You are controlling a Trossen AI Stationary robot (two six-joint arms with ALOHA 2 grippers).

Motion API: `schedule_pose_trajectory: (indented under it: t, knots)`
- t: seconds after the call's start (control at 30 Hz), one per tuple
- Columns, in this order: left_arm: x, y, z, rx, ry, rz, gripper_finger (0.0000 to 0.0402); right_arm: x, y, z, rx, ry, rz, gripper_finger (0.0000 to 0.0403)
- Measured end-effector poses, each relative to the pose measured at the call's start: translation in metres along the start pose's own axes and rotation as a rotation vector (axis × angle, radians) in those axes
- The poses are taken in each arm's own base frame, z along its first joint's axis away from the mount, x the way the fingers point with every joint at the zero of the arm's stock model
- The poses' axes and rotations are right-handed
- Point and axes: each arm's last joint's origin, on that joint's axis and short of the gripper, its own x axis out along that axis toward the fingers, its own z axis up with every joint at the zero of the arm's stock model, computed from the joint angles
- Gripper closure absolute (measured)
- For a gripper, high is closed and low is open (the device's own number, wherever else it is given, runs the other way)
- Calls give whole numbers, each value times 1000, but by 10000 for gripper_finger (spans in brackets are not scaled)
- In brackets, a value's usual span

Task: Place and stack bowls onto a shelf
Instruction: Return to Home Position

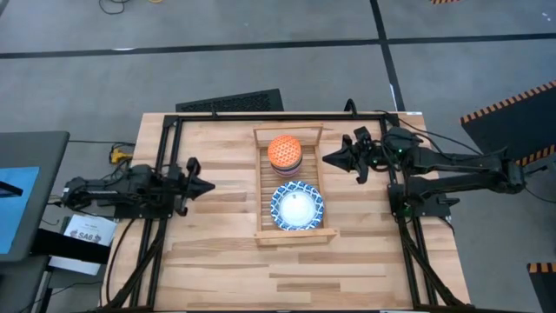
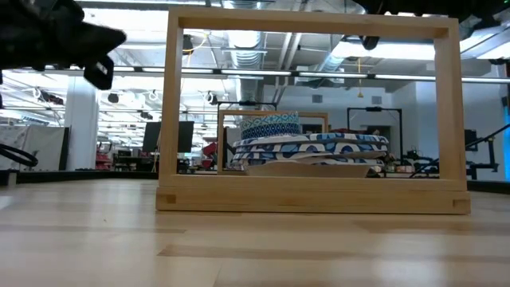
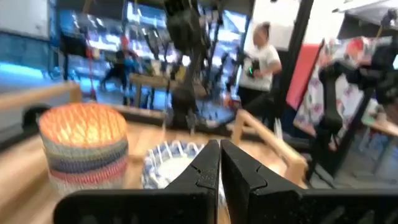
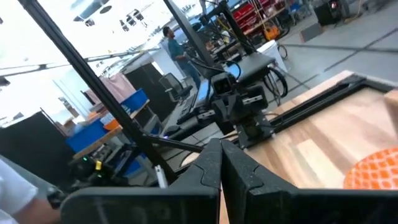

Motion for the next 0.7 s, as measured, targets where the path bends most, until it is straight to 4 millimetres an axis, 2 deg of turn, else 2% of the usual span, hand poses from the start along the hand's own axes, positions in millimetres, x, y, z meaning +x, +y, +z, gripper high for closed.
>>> schedule_pose_trajectory:
  t: [0.1, 0.43, 0.6, 0.7]
  knots:
    - [0, 2, -7, -3, 73, 13, 401, 0, 0, 0, 26, 2, 3, 379]
    - [-1, 5, -14, -75, 144, 47, 401, -1, 8, -9, 55, 68, 25, 379]
    - [-2, 6, -18, -101, 178, 93, 401, -14, 10, -17, 11, 126, 9, 384]
    - [-2, 7, -18, -88, 169, 120, 401, -30, 8, -25, -7, 102, 25, 385]
